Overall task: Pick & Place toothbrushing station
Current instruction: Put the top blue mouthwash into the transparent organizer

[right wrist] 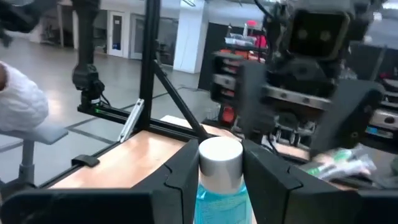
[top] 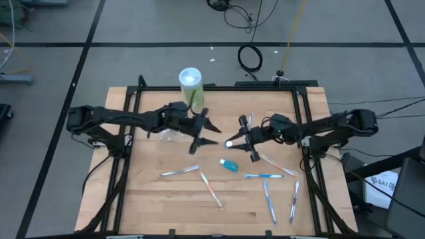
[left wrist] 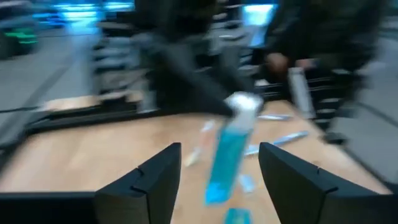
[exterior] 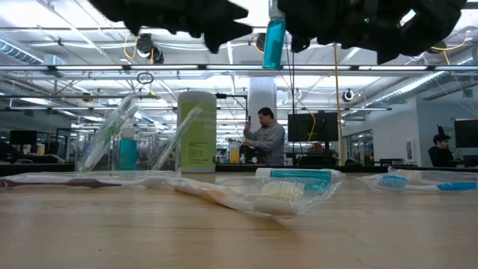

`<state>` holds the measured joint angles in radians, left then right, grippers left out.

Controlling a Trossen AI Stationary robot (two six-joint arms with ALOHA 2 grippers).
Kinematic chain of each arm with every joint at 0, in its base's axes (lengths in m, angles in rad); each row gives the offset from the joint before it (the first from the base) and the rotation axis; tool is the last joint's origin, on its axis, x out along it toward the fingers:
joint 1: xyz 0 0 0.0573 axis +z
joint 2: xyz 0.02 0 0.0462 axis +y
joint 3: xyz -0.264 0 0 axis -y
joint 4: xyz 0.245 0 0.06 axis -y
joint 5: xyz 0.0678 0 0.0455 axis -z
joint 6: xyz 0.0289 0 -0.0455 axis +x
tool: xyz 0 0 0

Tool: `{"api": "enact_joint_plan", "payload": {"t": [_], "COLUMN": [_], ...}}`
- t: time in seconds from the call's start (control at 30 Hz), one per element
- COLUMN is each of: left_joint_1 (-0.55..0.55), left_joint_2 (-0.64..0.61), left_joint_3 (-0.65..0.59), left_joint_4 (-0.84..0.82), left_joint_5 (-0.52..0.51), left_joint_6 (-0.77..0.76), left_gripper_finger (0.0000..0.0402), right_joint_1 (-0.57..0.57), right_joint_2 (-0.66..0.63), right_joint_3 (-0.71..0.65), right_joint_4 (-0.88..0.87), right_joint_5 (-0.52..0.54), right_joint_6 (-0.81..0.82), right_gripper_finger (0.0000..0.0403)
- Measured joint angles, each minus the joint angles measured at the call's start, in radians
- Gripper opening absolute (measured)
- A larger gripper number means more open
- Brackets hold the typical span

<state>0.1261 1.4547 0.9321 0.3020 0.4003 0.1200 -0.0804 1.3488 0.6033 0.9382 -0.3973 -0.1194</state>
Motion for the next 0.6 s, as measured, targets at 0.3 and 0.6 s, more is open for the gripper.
{"api": "enact_joint_plan", "payload": {"t": [0.3,0.6], "left_joint_1": [0.008,0.011], "left_joint_2": [0.092,0.098], "left_joint_3": [0.077,0.077], "left_joint_4": [-0.020,-0.007], "left_joint_5": [0.156,0.153], "left_joint_6": [-0.043,-0.037], "left_gripper_finger": [0.0225,0.0225], "right_joint_1": [-0.032,-0.030], "right_joint_2": [0.035,0.037], "right_joint_3": [0.016,0.016], "right_joint_4": [0.011,0.029], "right_joint_5": [-0.052,-0.052], "right_joint_6": [0.058,0.114], "right_gripper_finger": [0.0102,0.0102]}}
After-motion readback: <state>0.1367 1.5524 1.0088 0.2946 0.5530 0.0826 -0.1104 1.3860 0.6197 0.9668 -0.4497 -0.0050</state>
